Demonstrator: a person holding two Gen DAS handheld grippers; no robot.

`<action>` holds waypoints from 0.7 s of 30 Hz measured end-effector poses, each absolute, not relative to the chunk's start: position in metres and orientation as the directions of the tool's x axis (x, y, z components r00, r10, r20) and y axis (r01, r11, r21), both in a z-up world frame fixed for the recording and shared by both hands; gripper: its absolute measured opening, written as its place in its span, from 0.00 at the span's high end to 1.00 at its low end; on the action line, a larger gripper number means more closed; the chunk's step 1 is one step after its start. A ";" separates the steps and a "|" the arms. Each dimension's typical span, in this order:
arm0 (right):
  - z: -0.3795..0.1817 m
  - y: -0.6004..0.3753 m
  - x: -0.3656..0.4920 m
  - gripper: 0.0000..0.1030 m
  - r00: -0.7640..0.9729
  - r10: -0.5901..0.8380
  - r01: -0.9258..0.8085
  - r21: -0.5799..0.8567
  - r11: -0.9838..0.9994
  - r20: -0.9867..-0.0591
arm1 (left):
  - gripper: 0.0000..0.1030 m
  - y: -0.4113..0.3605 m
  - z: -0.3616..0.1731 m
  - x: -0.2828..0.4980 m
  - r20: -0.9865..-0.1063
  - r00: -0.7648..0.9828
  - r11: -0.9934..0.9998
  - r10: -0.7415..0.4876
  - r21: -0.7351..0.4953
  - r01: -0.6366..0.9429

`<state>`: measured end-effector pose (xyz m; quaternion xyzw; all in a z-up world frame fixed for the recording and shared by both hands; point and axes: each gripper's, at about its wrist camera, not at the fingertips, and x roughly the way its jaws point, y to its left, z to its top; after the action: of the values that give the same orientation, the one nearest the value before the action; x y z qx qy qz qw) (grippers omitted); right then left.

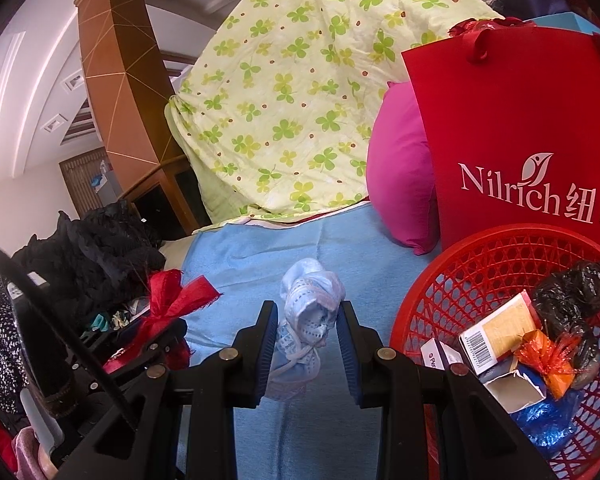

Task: Collect trash
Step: 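Lift the red ribbon with the left gripper while the right carries the tissue toward the basket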

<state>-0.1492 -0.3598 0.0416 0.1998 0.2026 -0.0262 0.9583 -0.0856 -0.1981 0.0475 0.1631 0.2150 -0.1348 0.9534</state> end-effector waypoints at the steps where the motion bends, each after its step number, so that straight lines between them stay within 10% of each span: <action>1: 0.042 -0.361 -0.150 0.68 0.917 0.031 0.131 0.374 0.918 -0.398 | 0.64 -0.198 0.048 -0.086 -0.455 0.871 0.911 -0.186 0.252 0.327; 21: 0.042 -0.363 -0.154 0.68 0.919 0.031 0.131 0.378 0.916 -0.392 | 0.64 -0.202 0.045 -0.088 -0.453 0.868 0.901 -0.202 0.260 0.346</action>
<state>-0.1539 -0.3629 0.0416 0.2027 0.1990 -0.0261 0.9584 -0.0880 -0.2025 0.0454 0.1690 0.2127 -0.1439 0.9516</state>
